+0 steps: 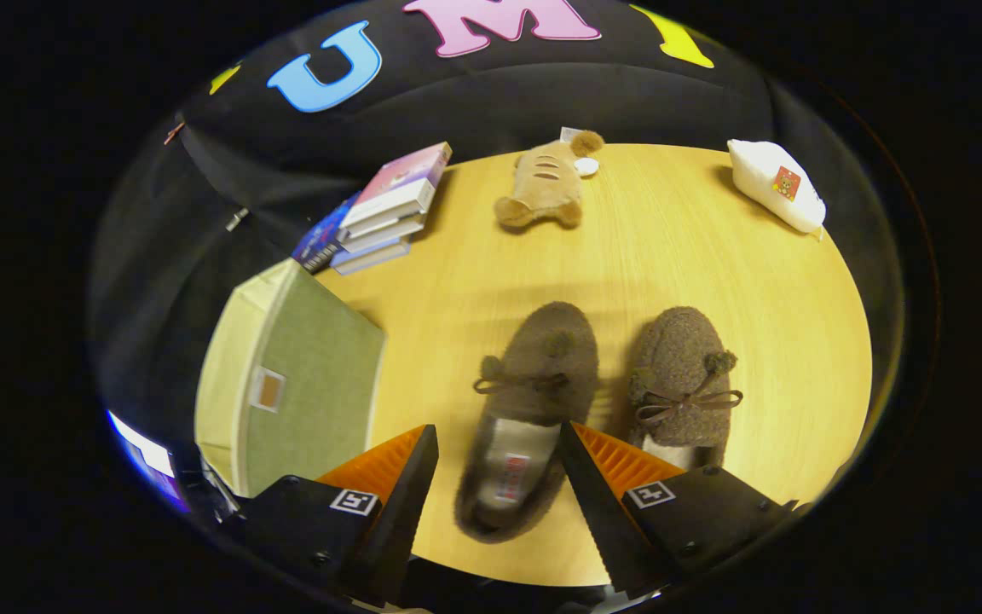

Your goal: Open the storage box then place both shoes into the box .Put the left shoe in first, then the right shoe, with the right side of both shoes facing outward in a uniform manner.

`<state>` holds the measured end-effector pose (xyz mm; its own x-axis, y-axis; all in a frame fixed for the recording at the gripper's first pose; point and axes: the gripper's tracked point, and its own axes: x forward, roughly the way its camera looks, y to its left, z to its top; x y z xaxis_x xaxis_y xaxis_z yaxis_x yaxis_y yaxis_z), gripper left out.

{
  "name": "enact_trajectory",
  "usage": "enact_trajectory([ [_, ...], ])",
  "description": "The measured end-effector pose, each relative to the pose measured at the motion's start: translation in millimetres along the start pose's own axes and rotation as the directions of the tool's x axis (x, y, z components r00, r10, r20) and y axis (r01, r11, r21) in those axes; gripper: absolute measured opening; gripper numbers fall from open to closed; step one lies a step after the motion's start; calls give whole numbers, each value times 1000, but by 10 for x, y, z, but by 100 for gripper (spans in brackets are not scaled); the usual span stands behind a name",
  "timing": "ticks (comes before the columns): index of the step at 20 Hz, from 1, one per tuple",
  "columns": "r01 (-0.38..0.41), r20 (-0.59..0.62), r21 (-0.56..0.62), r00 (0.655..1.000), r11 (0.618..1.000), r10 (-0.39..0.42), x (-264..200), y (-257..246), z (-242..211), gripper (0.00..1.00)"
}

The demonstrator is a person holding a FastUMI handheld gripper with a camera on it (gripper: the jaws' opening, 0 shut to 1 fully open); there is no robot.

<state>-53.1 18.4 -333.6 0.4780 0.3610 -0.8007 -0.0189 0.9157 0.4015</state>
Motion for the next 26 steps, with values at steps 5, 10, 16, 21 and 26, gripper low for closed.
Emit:
enact_trajectory([
  [5, 129, -10, -115, 991, 985, -131, 324, -248, -83, 80],
  [10, 206, 0, -78, 978, 975, -206, 541, -330, -50, 67],
  [16, 287, -20, 11, 958, 958, -287, 513, -539, -24, 5],
  [21, 251, 2, 76, 968, 965, -252, 280, -392, 30, 5],
  [26, 202, 56, 106, 976, 974, -209, -136, 1, 309, 5],
])
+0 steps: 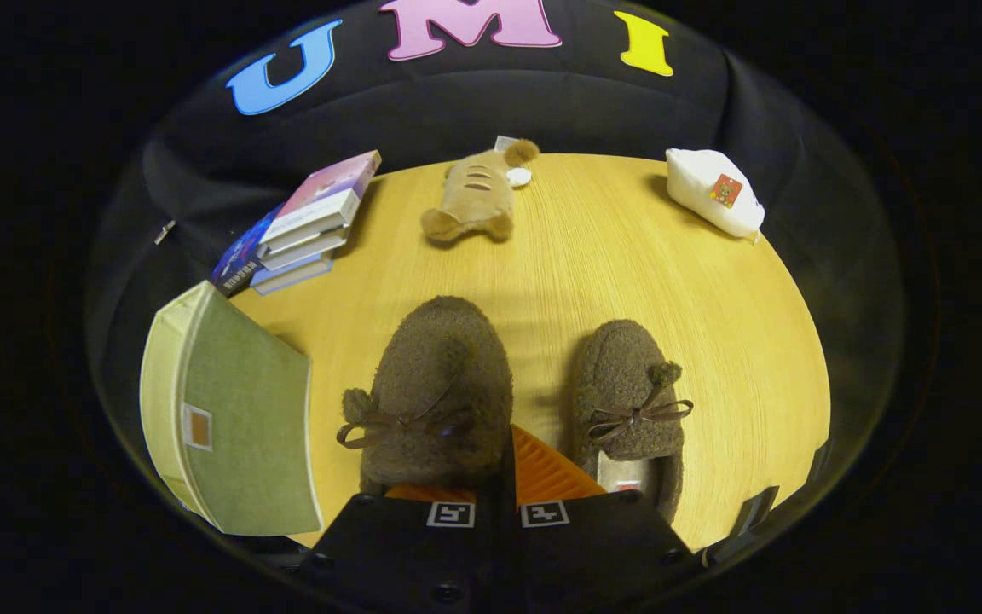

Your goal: Open the storage box then place both shoes into the box .Put the left shoe in first, then the right shoe, with the right side of both shoes facing outward in a uniform manner.

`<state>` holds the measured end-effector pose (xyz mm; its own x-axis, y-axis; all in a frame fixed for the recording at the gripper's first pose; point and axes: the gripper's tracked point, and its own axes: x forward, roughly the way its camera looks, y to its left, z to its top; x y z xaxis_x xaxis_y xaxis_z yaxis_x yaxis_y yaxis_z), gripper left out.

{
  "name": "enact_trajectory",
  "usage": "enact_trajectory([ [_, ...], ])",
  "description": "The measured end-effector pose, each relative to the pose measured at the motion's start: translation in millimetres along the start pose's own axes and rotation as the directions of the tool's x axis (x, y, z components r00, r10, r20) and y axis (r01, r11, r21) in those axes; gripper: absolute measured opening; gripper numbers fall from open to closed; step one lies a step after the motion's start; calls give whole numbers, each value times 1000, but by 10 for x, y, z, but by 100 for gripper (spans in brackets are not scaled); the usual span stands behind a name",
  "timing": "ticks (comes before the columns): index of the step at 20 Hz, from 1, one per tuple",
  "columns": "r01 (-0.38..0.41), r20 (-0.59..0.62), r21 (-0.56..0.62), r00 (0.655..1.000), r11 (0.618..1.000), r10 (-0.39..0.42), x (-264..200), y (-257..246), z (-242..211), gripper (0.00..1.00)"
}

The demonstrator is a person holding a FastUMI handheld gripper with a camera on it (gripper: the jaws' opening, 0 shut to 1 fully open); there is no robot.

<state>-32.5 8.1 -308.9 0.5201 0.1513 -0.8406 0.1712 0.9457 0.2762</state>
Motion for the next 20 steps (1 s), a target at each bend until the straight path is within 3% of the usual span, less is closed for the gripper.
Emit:
enact_trajectory([
  [3, -38, 21, 22, 999, 999, 38, -308, 333, 187, 5],
  [11, -238, 21, 25, 971, 971, 237, -990, 1708, 571, 5],
  [14, -272, -4, 17, 962, 962, 272, -1041, 2172, 549, 5],
  [20, -264, -81, -60, 963, 963, 259, -740, 2811, 209, 5],
])
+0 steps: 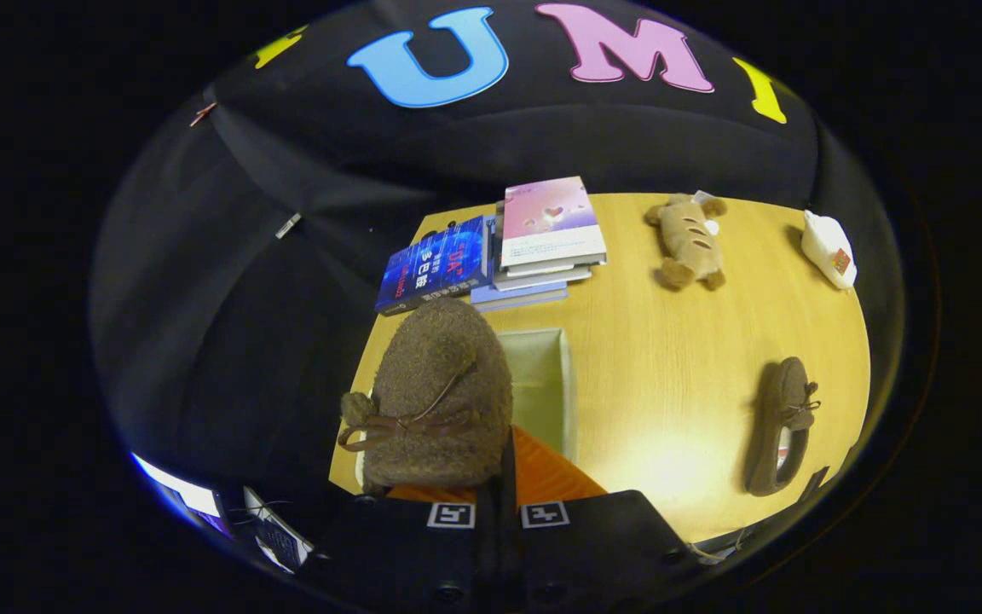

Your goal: Open the storage box then place both shoes into the box .Put the left shoe in first, then the right shoe, with the right side of both shoes facing outward in a uniform manner.

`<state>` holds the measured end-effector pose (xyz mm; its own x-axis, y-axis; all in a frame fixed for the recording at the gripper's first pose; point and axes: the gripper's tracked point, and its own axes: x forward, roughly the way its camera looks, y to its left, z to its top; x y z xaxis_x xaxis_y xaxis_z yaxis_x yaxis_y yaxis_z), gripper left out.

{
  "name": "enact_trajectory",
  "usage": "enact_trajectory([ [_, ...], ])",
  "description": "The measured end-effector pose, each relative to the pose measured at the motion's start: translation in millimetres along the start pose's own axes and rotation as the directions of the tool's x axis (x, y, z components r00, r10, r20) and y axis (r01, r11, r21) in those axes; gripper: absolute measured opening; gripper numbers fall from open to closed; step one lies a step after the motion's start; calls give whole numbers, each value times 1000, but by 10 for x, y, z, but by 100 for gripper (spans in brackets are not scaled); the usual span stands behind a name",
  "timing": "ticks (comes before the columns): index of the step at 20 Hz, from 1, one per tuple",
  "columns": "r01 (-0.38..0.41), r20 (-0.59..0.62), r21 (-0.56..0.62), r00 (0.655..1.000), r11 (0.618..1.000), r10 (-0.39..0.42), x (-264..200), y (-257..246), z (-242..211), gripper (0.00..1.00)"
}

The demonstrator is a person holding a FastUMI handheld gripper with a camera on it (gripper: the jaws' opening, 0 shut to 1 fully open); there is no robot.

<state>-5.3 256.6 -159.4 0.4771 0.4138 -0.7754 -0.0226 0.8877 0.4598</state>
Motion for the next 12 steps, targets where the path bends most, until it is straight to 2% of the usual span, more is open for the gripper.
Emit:
enact_trajectory([
  [7, 70, -99, -6, 993, 998, -70, 691, 159, -411, 5],
  [12, 122, -119, -8, 985, 993, -122, 960, 132, -460, 5],
])
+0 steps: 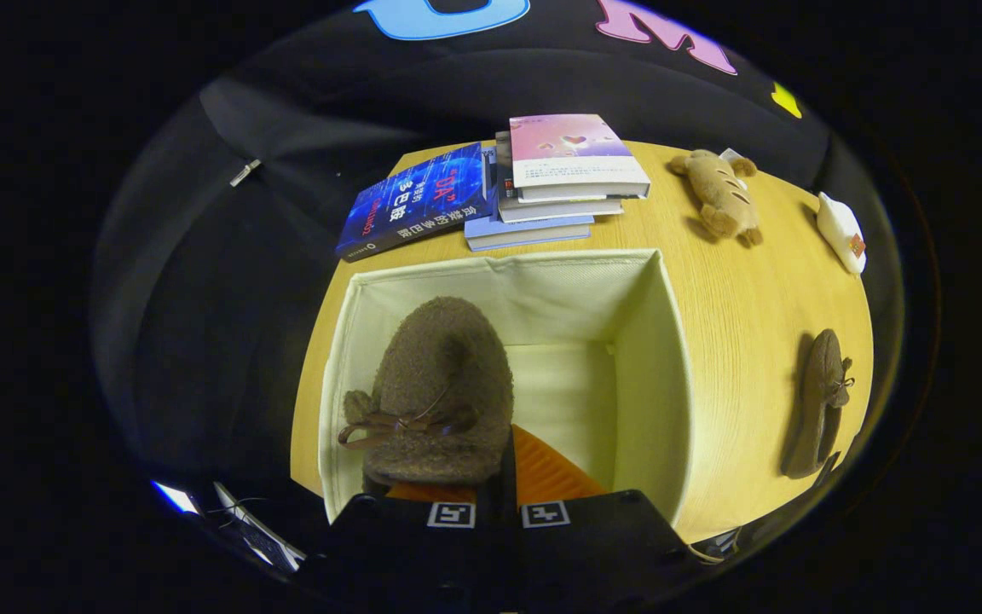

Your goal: Open the storage box then place both shoes into the box .Put the left shoe in first, then the right shoe, with the right side of both shoes facing outward in a uniform manner.

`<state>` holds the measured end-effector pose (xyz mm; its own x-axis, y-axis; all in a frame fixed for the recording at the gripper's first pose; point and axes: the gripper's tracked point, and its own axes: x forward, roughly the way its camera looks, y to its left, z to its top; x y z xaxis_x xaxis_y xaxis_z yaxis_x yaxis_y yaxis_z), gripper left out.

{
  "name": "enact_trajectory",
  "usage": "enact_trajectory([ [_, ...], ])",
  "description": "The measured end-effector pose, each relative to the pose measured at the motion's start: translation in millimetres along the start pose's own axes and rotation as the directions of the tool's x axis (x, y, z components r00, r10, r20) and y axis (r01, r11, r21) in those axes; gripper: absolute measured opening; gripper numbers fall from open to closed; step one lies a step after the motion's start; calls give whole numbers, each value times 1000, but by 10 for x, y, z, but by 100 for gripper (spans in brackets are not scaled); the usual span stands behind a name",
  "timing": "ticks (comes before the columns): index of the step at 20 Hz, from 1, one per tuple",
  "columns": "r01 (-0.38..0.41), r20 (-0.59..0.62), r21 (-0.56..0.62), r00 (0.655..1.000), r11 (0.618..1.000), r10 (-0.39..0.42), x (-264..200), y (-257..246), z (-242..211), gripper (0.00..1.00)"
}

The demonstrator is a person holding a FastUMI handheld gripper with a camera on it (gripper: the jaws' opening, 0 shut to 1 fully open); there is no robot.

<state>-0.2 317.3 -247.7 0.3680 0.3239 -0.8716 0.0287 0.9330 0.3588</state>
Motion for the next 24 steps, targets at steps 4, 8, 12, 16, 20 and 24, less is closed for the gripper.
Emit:
enact_trajectory([
  [4, -3, -26, 30, 1000, 1000, 4, 110, 88, -38, 6],
  [8, -59, -42, 25, 997, 998, 60, 55, 252, -130, 23],
  [12, -77, -59, -5, 995, 997, 77, -23, 261, -231, 85],
  [16, -86, -13, 17, 996, 996, 86, -177, 158, -101, 99],
  [20, -120, 29, 26, 992, 992, 120, -425, 47, -21, 99],
  [24, -164, 88, -18, 982, 986, 165, -831, -190, 52, 99],
])
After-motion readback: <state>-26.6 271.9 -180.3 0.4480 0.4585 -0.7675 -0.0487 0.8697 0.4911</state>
